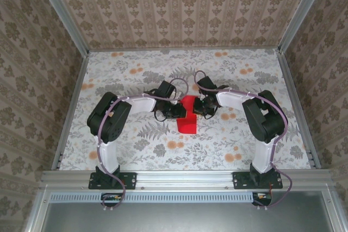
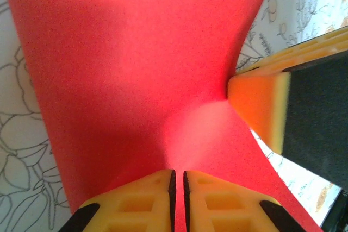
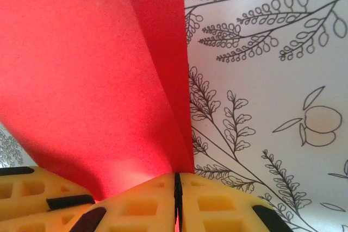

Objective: Fold a paper plane with a square sheet of paper (fold left side to right side)

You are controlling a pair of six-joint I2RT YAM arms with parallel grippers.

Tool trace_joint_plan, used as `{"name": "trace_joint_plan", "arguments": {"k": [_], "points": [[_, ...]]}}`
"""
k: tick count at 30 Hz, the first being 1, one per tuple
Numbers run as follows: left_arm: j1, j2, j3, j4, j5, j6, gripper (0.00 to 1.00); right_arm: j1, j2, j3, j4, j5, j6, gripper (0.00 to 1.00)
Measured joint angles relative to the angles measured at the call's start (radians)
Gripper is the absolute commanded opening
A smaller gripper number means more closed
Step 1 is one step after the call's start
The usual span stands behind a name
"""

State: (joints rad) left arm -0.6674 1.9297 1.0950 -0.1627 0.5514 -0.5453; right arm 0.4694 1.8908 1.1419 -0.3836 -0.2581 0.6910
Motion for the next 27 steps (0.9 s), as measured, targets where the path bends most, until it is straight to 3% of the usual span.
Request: {"name": "trace_joint_plan", "arguments": {"k": [13,27], "points": [[0.0,0.0,-0.008,-0.001,-0.003,0.0,0.15,-0.035,-0.08,-0.02,0.135,-0.104,-0.024,0.1],[-0.001,0.0,-0.008,-0.001,-0.006,0.0,0.15,-0.019,0.112,0.092,0.171,-0.142,0.0,0.09]]}}
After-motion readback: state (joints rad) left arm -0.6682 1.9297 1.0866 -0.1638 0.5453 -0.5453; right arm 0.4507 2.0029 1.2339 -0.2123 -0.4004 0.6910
